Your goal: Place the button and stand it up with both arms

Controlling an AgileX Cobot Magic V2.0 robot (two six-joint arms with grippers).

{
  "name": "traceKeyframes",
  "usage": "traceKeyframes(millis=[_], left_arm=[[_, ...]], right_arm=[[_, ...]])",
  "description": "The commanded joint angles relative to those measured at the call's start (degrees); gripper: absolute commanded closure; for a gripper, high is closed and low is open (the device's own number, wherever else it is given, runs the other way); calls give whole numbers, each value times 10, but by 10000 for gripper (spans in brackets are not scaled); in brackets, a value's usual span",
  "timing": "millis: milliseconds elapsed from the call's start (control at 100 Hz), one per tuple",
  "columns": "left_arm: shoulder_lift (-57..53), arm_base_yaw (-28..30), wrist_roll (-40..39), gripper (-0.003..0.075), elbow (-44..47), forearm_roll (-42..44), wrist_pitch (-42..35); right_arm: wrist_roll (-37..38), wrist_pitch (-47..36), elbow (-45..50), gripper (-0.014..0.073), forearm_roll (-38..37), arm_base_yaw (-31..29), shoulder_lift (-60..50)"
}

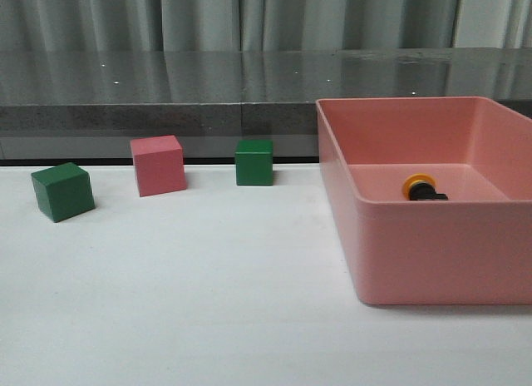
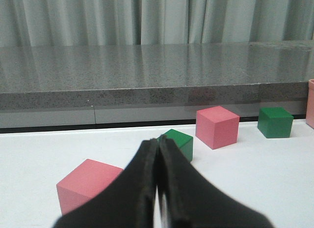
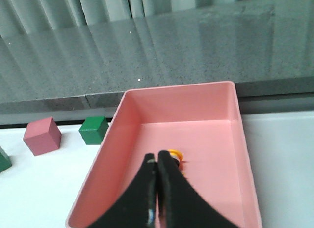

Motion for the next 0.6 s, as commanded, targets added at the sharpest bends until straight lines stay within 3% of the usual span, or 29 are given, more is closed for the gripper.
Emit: traceKeyframes(millis=[0, 390, 480, 590], left_arm=[[-18, -4, -6, 740, 26, 0, -49], [-18, -4, -6, 740, 26, 0, -49], [-18, -4, -6, 740, 26, 0, -49], [-18, -4, -6, 739, 26, 0, -49]], right_arm=[[-1, -5, -63, 655, 8, 0, 77], [-53, 12, -190, 636, 9, 0, 340], [-63, 23, -195, 531, 9, 0, 375], [-63, 20, -195, 249, 9, 0, 404]])
